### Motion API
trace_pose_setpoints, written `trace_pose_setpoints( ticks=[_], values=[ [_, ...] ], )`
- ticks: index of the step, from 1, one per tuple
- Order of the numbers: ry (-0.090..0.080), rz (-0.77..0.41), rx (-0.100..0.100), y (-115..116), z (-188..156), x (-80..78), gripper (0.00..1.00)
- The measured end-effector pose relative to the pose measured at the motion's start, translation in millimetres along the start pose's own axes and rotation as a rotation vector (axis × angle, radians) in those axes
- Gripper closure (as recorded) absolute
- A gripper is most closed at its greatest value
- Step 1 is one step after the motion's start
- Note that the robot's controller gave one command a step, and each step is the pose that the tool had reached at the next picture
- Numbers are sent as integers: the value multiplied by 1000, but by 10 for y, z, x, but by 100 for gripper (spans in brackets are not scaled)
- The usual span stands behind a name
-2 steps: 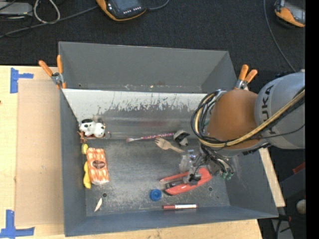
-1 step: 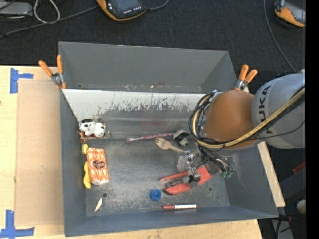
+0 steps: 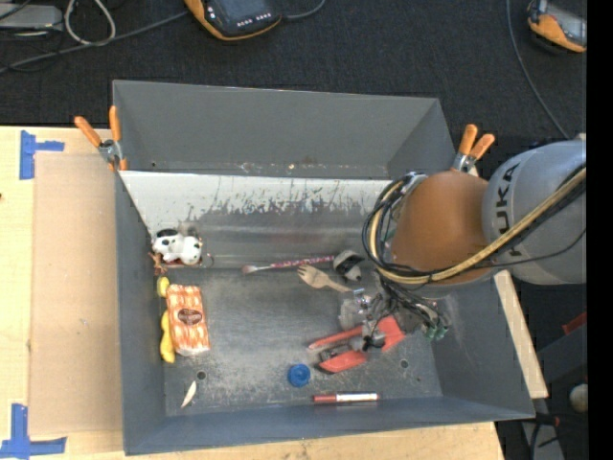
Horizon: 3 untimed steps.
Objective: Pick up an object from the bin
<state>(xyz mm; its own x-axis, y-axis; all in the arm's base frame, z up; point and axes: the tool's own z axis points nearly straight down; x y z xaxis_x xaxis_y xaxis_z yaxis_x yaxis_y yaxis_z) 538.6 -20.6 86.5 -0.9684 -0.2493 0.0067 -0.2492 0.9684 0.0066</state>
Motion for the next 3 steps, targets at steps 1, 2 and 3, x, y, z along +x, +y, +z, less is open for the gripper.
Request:
trace_pose_setpoints(
  ticks=[1, 2, 3],
  values=[
    [-2, 94, 2, 7, 2, -2, 100],
    [1, 78, 0, -121, -417, -381, 100],
    [12, 119, -3, -125, -1137, -152, 100]
  ],
)
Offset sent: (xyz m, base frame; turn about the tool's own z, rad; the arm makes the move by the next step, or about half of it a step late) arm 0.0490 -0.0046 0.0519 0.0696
